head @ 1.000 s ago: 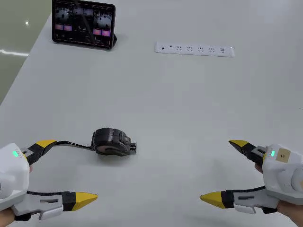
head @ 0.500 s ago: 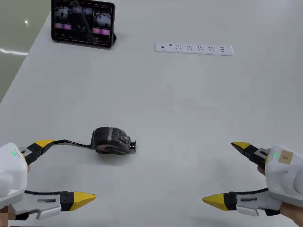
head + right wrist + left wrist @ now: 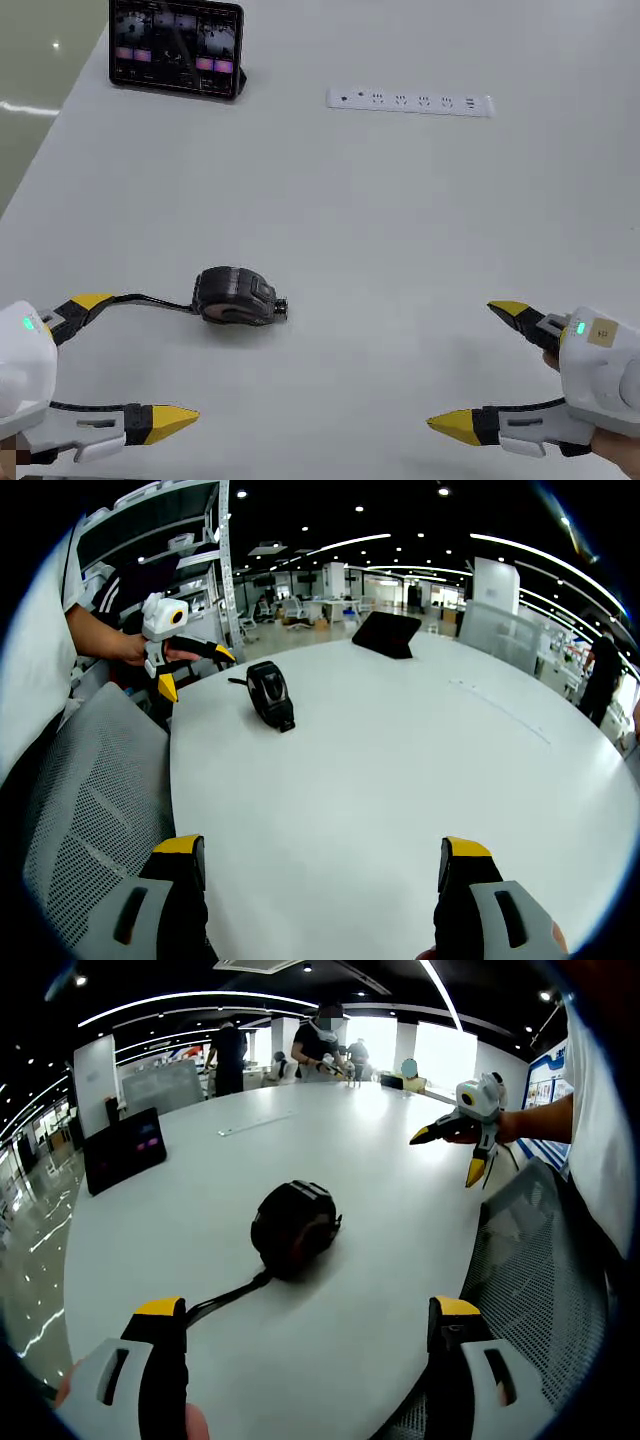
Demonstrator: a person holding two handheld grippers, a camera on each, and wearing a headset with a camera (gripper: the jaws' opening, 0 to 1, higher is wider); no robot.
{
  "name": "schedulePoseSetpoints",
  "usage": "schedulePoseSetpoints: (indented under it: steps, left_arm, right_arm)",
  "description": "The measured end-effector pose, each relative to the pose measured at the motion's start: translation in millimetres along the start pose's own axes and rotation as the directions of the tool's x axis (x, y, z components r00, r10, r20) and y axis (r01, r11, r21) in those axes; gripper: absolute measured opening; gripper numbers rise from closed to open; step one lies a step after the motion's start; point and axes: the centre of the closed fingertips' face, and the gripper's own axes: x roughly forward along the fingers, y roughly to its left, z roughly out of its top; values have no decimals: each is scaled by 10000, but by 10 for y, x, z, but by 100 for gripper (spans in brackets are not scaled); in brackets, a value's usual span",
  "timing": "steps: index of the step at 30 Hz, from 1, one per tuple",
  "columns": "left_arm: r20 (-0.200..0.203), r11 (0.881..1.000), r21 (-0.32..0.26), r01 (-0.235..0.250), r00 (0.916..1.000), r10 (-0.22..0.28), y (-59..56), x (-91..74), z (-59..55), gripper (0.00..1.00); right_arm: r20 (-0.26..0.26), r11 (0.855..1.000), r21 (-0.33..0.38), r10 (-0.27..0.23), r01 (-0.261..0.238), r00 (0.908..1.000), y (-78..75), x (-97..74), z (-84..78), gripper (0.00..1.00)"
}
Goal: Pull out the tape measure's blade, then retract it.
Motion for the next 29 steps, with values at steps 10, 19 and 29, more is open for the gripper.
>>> schedulePoseSetpoints:
  steps: [10, 19, 29]
  left_arm:
    - [25, 9998, 156, -142, 9999, 141, 27, -8, 12, 99]
    - [103, 10000, -29, -72, 9999, 72, 25, -13, 35, 97]
    - [80, 10000, 28, -12, 10000, 12, 6, -5, 19, 99]
  right_arm:
    - [-21, 10000, 21, 32, -32, 10000, 10, 7, -10, 96]
    - [-13, 10000, 41, 59, -59, 10000, 19, 17, -5, 96]
    - [-43, 10000, 46, 58, -58, 10000, 20, 8, -17, 96]
